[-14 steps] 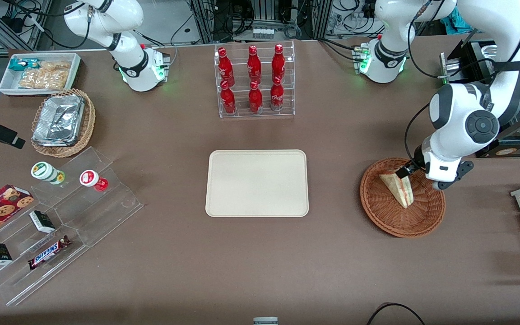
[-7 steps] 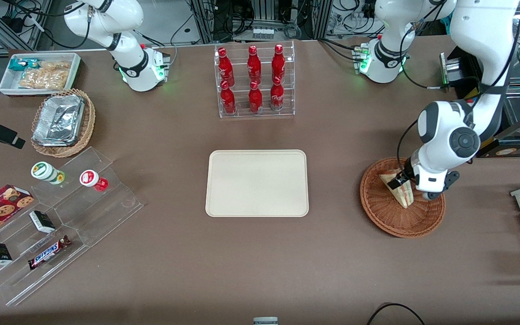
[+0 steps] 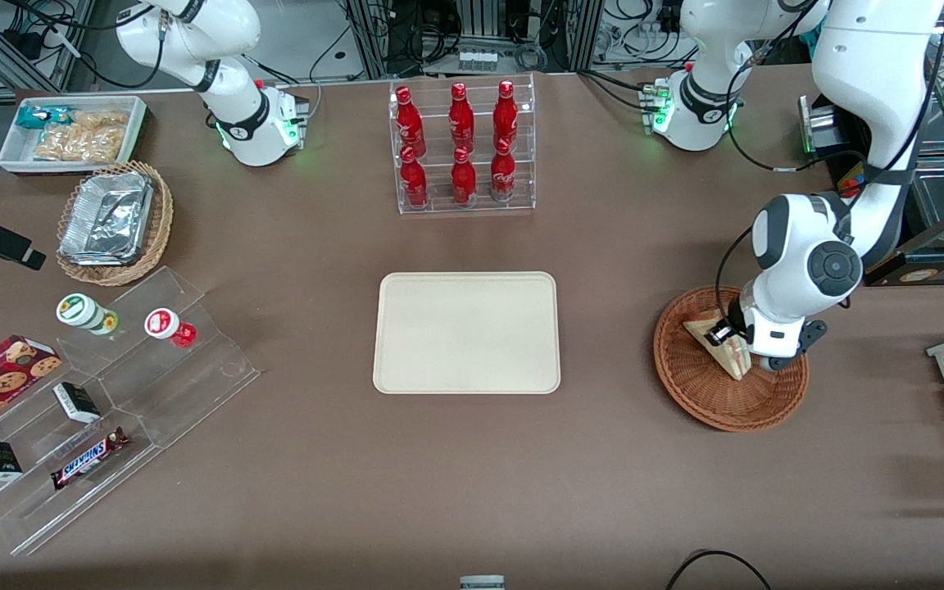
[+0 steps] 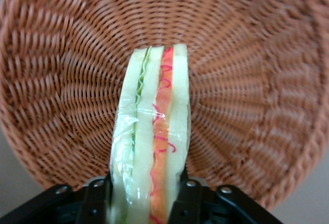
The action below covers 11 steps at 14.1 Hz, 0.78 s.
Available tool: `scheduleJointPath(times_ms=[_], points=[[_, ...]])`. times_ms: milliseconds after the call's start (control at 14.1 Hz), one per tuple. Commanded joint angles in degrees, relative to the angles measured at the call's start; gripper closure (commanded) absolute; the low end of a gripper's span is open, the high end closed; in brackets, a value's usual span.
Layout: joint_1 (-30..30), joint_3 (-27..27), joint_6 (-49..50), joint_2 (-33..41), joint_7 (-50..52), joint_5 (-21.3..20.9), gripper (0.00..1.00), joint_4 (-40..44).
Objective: Place sandwich from basket to tray
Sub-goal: 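Carry the sandwich with the left gripper over the beige tray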
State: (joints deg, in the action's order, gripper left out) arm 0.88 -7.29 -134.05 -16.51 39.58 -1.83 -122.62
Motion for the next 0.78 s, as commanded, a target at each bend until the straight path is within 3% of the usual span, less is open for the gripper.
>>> scheduleJointPath(times_ms=[0, 141, 354, 424, 566, 707], points=[[-1.6, 0.2, 9.1, 5.1, -7.0, -1.2, 0.89, 3.3], [-4.8, -3.8, 14.8, 5.9, -11.2, -1.2, 0.88, 7.5], [-5.1, -17.1, 18.6, 2.4, -10.0, -2.6, 0.88, 13.7], [-5.7, -19.1, 20.0, -0.1, -7.4, -2.7, 0.88, 17.0], [-12.4, -20.1, 25.8, -7.6, -3.2, -6.1, 0.88, 26.6], [-18.6, -20.0, 28.0, -17.4, 7.3, -11.5, 0.86, 37.5]])
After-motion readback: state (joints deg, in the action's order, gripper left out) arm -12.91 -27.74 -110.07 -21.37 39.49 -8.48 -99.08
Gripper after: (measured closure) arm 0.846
